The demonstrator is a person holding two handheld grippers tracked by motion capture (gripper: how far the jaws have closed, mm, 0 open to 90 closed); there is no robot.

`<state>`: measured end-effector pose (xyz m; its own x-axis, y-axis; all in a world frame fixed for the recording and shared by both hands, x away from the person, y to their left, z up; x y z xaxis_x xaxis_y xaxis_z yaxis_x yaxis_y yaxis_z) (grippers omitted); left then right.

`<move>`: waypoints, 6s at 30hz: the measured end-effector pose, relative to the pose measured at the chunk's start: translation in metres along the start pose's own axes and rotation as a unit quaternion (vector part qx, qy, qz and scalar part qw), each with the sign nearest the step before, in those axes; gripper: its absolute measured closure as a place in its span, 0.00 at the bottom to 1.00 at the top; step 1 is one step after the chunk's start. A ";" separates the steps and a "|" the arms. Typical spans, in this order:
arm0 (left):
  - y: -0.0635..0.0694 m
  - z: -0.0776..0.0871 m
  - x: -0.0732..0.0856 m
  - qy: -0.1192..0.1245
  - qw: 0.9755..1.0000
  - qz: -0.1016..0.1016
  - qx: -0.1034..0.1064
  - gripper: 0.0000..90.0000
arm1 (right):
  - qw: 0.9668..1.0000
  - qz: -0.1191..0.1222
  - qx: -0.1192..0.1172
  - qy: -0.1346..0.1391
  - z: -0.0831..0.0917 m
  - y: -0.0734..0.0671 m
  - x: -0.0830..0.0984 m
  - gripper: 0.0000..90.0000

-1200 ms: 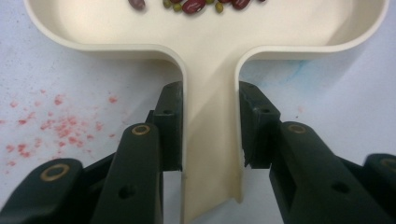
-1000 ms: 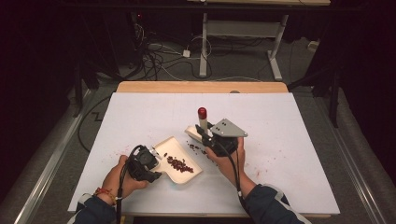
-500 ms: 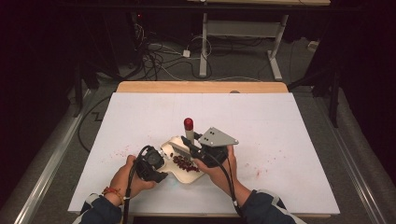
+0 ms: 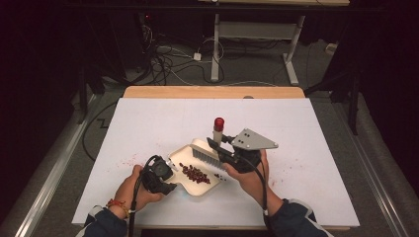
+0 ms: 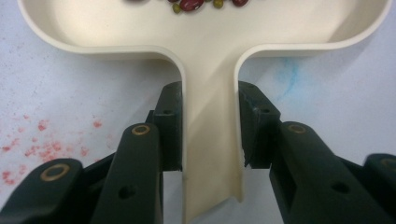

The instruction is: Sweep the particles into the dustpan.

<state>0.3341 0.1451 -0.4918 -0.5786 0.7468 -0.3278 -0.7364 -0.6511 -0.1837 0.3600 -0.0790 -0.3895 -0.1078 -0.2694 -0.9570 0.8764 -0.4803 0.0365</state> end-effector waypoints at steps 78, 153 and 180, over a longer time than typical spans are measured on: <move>0.005 -0.006 0.001 -0.002 1.000 0.002 0.000 0.71 | 0.999 0.039 0.010 -0.035 0.018 -0.048 0.025 0.78; -0.003 -0.005 0.008 -0.006 1.000 0.019 -0.005 0.71 | 0.996 0.070 0.013 -0.049 0.016 -0.035 0.019 0.78; -0.011 0.003 0.009 -0.017 1.000 0.014 -0.007 0.71 | 0.997 0.050 -0.012 -0.049 0.013 -0.037 0.020 0.78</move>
<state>0.3358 0.1589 -0.4903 -0.6108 0.7321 -0.3016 -0.7144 -0.6738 -0.1886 0.3196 -0.0774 -0.4062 -0.0638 -0.3961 -0.9160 0.8963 -0.4264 0.1220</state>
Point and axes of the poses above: each handheld gripper's, and its own axes: z roughly backward along the jaws, x roughly out of its underside, y roughly to its right, the point moved 4 cm from there along -z, roughly forward along the jaws, and after that the axes turned 12 degrees about -x, right-handed, at the moved point
